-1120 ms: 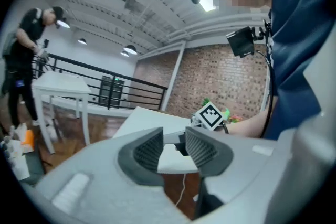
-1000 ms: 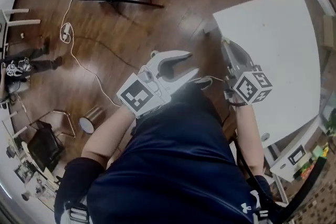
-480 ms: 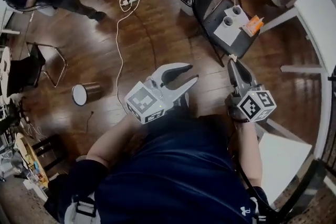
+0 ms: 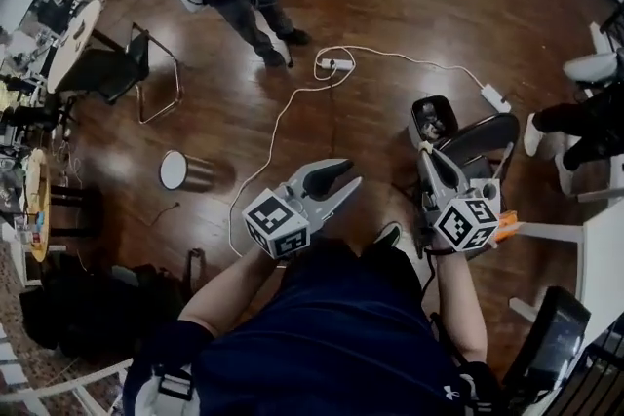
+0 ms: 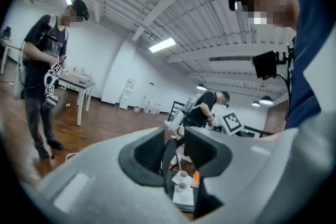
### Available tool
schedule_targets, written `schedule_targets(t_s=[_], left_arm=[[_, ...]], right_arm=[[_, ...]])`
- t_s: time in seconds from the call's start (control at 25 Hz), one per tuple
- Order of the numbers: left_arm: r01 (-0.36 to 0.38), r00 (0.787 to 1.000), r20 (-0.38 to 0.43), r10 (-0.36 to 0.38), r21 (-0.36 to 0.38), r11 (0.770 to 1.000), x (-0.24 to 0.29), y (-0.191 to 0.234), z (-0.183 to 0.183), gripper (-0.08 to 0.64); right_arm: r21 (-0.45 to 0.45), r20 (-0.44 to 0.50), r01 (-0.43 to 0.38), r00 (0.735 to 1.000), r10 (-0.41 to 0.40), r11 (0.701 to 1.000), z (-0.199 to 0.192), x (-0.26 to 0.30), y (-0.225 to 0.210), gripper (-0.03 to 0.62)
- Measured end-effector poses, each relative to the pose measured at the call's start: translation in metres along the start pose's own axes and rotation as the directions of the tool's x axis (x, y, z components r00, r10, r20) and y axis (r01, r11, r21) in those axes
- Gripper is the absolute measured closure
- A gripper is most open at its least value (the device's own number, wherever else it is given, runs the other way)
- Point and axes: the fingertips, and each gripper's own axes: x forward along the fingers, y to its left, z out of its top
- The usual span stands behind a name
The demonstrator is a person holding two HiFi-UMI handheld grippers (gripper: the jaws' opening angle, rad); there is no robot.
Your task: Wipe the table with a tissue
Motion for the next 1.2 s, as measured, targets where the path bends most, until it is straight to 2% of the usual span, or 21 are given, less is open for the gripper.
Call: schedule_targets(t_s=[0.16, 0.28, 0.4, 0.48, 0.56, 0.68, 0.84, 1.0, 1.12, 1.16, 1.2], left_arm=[[-0.067, 0.997, 0.035, 0.067, -0.006, 0.998, 0.031, 0.026, 0.023, 0.445], [-0.074, 0.996, 0.048, 0.074, -0.001, 0.997, 0.064, 0.05, 0.036, 0.445], [-0.032, 0.999, 0.038, 0.033, -0.01, 0.999, 0.103, 0.067, 0.04, 0.445], [0.022, 1.0, 0.018, -0.022, -0.024, 0.999, 0.131, 0.079, 0.04, 0.445], [0.068, 0.998, 0.012, -0.068, -0.024, 0.997, 0.163, 0.111, 0.049, 0.445], [0.124, 0.992, -0.021, -0.124, 0.0, 0.992, 0.214, 0.179, 0.065, 0.445], [0.206, 0.968, -0.135, -0.214, -0.068, 0.976, 0.276, 0.213, 0.068, 0.445], [0.195, 0.956, -0.192, -0.223, -0.153, 0.969, 0.311, 0.248, 0.058, 0.445], [0.178, 0.956, -0.2, -0.216, -0.189, 0.966, 0.322, 0.266, 0.055, 0.448], [0.178, 0.956, -0.198, -0.217, -0.196, 0.964, 0.324, 0.271, 0.055, 0.448], [0.176, 0.956, -0.197, -0.216, -0.202, 0.963, 0.324, 0.276, 0.056, 0.448]], right_arm=[[-0.053, -0.003, -0.003, 1.0, 0.003, 0.999, 0.048, 0.034, -0.032, 0.545], [-0.074, 0.028, 0.024, 0.999, -0.022, 0.997, 0.079, 0.054, -0.071, 0.545], [-0.066, 0.02, 0.121, 0.993, -0.12, 0.99, 0.092, 0.057, -0.124, 0.545], [-0.075, 0.002, 0.209, 0.978, -0.209, 0.975, 0.096, 0.053, -0.16, 0.545], [-0.102, -0.01, 0.282, 0.959, -0.284, 0.954, 0.108, 0.066, -0.194, 0.545], [-0.102, -0.05, 0.387, 0.918, -0.394, 0.916, 0.13, 0.101, -0.241, 0.545], [-0.031, -0.127, 0.512, 0.85, -0.511, 0.858, 0.122, 0.118, -0.292, 0.545], [-0.008, -0.231, 0.591, 0.784, -0.577, 0.807, 0.094, 0.121, -0.33, 0.543], [-0.011, -0.329, 0.652, 0.713, -0.619, 0.758, 0.064, 0.119, -0.358, 0.539], [-0.012, -0.356, 0.672, 0.689, -0.631, 0.74, 0.054, 0.117, -0.365, 0.519], [-0.008, -0.376, 0.687, 0.671, -0.639, 0.727, 0.046, 0.118, -0.371, 0.464]])
